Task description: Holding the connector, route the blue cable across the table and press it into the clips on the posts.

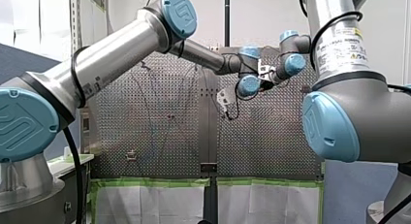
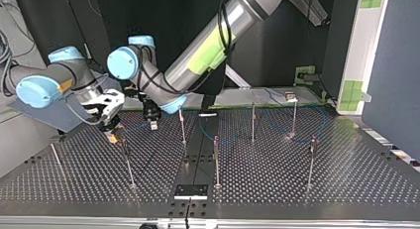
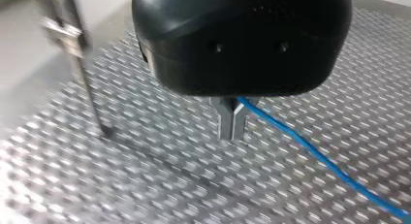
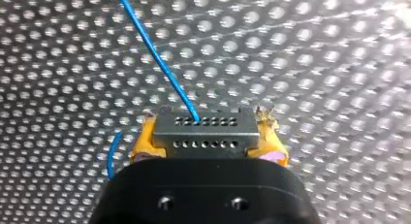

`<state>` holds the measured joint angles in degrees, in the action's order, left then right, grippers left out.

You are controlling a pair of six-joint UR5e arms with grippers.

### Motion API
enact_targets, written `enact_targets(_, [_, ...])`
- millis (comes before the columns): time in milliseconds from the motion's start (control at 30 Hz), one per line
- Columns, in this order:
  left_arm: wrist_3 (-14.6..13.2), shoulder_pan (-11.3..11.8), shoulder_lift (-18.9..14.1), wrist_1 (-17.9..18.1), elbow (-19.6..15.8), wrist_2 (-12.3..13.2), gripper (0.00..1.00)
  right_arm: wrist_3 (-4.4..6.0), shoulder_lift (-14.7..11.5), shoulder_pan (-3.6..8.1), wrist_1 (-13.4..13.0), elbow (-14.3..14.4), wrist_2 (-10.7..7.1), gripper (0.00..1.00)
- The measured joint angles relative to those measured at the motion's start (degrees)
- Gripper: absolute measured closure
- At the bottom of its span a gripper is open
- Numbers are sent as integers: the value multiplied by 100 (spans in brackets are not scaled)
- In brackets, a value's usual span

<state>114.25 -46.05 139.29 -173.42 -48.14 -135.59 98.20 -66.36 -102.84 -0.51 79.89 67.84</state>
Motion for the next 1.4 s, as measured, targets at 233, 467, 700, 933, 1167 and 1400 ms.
enact_targets(233, [-54, -93, -222, -20, -1, -24, 100, 117, -340, 96, 104, -92, -46, 100])
enact_targets(467, [-115, -180, -362, -17, 0, -26, 100, 183, -501, 142, 180, -115, -124, 100])
enact_targets(700, [-109, -226, -448, -18, 15, -21, 100, 191, -648, 116, 245, -117, -216, 100])
enact_targets(933, [-95, -257, -504, -16, 17, -16, 100, 212, -843, 85, 289, -118, -350, 100])
enact_targets(1167, [-58, -285, -586, -17, 27, -24, 100, 265, -971, 75, 297, -117, -407, 100])
enact_targets(1400, [-86, -187, -591, 121, 47, 58, 100, 272, -967, 65, 291, -117, -464, 100])
